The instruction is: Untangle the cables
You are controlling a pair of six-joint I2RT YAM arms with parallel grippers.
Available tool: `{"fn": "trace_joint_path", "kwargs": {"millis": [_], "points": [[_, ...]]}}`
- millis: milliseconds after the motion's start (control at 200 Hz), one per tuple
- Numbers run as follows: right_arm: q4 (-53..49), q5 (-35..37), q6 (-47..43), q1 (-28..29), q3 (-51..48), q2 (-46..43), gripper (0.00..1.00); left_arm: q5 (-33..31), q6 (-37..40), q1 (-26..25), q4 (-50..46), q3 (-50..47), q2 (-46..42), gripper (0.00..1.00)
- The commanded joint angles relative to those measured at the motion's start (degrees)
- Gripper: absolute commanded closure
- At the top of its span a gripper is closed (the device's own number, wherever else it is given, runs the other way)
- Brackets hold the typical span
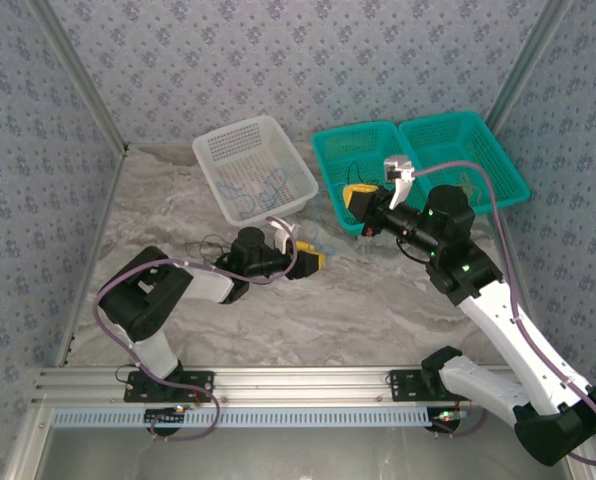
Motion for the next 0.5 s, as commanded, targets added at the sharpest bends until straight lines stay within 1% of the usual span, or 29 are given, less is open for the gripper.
{"fn": "trace_joint_path", "kwargs": {"millis": [0, 80, 175, 255, 390, 495], "points": [[1.05, 1.15, 0.02, 0.37, 2.28, -0.71, 1.0, 2.97, 0.72, -0.2, 2.27, 0.63, 1.3, 0.38], [1.02, 1.33, 0.0, 0.38, 2.28, -0.74, 1.0, 3.9, 0.73, -0.25, 2.84, 0.6, 1.73, 0.37], [1.01, 1.48, -0.05, 0.38, 2.31, -0.78, 1.0, 4.26, 0.54, -0.19, 3.26, 0.4, 2.07, 0.31], [1.01, 1.55, 0.01, 0.38, 2.36, -0.77, 1.0, 4.17, 0.7, -0.22, 3.18, 0.25, 2.18, 0.32], [1.05, 1.51, -0.05, 0.38, 2.36, -0.76, 1.0, 3.32, 0.72, -0.24, 3.13, 0.22, 2.09, 0.46], [0.84, 1.59, -0.08, 0.42, 2.36, -0.85, 1.0, 3.04, 0.85, -0.17, 3.26, 0.32, 2.01, 0.63]]}}
